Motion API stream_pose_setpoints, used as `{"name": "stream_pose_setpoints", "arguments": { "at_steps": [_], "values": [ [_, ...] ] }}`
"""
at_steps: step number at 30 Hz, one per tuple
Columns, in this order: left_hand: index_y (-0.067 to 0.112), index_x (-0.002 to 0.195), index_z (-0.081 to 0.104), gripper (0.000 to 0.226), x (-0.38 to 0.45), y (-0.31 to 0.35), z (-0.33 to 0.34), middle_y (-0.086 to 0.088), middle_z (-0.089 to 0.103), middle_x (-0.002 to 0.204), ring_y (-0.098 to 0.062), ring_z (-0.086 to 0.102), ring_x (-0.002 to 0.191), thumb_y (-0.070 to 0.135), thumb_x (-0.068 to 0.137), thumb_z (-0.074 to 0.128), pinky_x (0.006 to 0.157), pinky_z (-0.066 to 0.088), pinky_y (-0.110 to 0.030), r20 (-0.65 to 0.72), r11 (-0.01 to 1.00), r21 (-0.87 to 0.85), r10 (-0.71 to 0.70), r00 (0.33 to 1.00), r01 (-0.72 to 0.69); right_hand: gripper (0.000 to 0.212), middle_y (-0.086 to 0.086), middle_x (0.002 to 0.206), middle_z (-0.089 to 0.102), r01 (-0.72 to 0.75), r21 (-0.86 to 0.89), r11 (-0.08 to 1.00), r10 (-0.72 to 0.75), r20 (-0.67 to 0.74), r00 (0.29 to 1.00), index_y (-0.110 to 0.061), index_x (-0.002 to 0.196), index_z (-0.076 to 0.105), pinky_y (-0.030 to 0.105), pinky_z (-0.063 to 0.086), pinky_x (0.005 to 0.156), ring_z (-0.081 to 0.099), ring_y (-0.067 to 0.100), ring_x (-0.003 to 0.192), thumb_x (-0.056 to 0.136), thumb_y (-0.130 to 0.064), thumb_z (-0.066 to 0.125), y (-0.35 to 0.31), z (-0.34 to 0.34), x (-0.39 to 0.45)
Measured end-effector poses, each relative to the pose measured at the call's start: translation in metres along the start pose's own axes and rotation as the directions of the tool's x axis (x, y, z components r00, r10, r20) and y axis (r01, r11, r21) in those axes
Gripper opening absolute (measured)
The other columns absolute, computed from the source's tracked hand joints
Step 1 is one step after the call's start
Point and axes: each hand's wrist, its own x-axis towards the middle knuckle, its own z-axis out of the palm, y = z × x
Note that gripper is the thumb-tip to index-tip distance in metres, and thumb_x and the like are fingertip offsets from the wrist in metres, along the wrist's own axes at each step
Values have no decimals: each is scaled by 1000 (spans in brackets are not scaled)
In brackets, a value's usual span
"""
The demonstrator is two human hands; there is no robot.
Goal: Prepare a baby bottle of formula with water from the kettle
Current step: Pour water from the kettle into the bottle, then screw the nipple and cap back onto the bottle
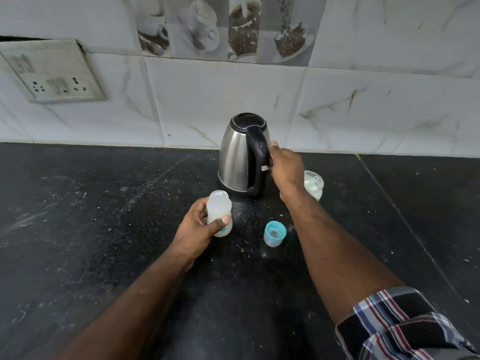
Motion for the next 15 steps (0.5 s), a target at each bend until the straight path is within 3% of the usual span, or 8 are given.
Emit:
{"name": "stream_pose_setpoints", "arguments": {
  "at_steps": [1, 2, 5, 7, 10, 12, 15],
  "values": [
    [21, 134, 57, 60, -4, -1, 5, -1, 72, 127, -19, 67, 120, 19, 82, 85, 104, 54, -40, 8, 1000, 0, 4, 1000, -4, 19, -2, 79, 72, 51, -6, 999, -52, -9, 999, -25, 77, 65, 42, 57, 79, 67, 20, 76, 95, -27, 57, 1, -12, -1],
    [21, 134, 57, 57, -7, -1, 11, 0, 72, 127, -18, 68, 120, 16, 84, 84, 103, 53, -39, 15, 1000, 3, 9, 1000, -9, 18, -3, 84, 74, 83, 9, 997, -83, -5, 997, -27, 85, 67, 41, 59, 82, 69, 18, 78, 91, -14, 56, 2, -24, -3],
    [22, 133, 57, 52, -21, 0, 27, 2, 73, 126, -14, 68, 118, 11, 87, 79, 100, 55, -35, 28, 1000, 9, 15, 999, -15, 32, 0, 77, 73, 66, 64, 996, -72, 93, 993, -19, 86, 71, 31, 56, 68, 63, 11, 64, 88, 3, 48, 4, -57, -18],
    [23, 132, 57, 53, -33, -1, 38, 2, 72, 126, -12, 69, 117, 12, 86, 80, 96, 55, -29, 38, 1000, 21, 15, 999, -16, 25, 0, 67, 71, 55, -12, 998, -52, 150, 987, -17, 85, 73, 33, 54, 66, 60, 11, 59, 93, -9, 51, 8, -78, -31],
    [22, 134, 57, 58, -52, -10, 54, -1, 72, 128, -14, 68, 118, 16, 82, 81, 98, 55, -31, 47, 1000, 24, 7, 999, -8, 25, -5, 69, 74, 52, -243, 969, 24, 303, 953, -24, 94, 73, 30, 51, 70, 65, 7, 67, 94, -47, 64, 23, -110, -46],
    [23, 133, 57, 56, -61, -17, 64, 0, 71, 129, -13, 68, 119, 14, 83, 81, 102, 53, -33, 39, 999, 44, -6, 999, 4, 30, -8, 86, 75, 90, -352, 932, 62, 399, 915, -26, 109, 73, 21, 45, 68, 67, 2, 80, 88, -47, 74, 40, -124, -53],
    [22, 132, 58, 56, -72, -30, 76, 0, 71, 128, -14, 66, 121, 15, 83, 84, 102, 52, -32, 25, 998, 65, -23, 999, 21, 54, -5, 115, 71, 138, -373, 917, 91, 535, 840, -21, 131, 66, 16, 46, 78, 64, 2, 90, 82, -33, 84, 62, -127, -65]
  ]
}}
